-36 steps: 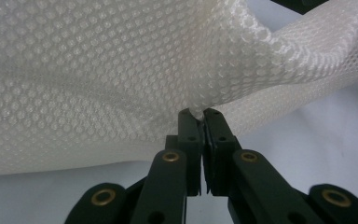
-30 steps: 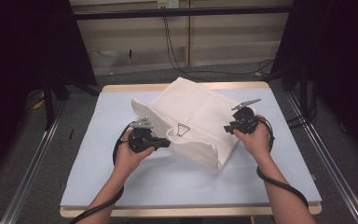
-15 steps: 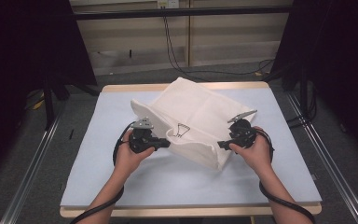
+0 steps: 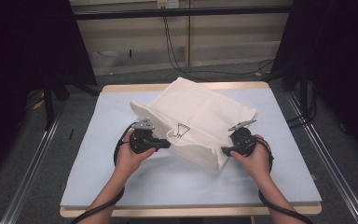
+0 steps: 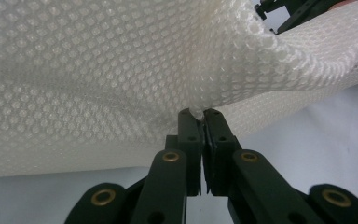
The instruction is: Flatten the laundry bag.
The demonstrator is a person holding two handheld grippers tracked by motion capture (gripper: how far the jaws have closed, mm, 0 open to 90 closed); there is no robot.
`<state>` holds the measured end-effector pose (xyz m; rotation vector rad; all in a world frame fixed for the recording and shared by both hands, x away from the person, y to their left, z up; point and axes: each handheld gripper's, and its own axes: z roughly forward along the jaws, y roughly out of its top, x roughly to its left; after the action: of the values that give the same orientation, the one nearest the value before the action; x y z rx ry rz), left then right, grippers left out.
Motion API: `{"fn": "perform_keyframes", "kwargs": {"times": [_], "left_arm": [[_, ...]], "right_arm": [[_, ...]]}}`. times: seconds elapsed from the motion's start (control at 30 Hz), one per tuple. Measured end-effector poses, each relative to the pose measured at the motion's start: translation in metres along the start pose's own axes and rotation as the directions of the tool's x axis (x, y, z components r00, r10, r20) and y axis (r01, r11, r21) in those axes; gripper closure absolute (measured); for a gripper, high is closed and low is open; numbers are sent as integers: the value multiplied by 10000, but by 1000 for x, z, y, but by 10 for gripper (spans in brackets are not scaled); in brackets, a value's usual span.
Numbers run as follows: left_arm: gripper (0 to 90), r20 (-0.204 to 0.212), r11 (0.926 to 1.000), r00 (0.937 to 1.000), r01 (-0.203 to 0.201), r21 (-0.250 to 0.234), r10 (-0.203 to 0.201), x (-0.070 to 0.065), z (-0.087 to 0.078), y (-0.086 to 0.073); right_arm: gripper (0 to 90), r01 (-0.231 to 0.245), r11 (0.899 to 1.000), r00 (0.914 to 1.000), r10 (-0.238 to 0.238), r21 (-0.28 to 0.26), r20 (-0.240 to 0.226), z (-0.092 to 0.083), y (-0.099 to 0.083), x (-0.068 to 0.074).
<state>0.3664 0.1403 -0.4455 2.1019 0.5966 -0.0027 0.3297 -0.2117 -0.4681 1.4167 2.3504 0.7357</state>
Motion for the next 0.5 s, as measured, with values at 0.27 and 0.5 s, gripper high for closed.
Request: {"fn": "perform_keyframes", "kwargs": {"times": [0.27, 0.5], "left_arm": [[868, -23, 10000, 10000, -45, -38, 45, -1, 1, -1], [867, -97, 10000, 9999, -49, -60, 48, -2, 3, -2]], "right_arm": [[885, 777, 9968, 9968, -773, 160, -225, 2, 6, 4], [900, 632, 9976, 9980, -630, 282, -86, 4, 14, -3]]}}
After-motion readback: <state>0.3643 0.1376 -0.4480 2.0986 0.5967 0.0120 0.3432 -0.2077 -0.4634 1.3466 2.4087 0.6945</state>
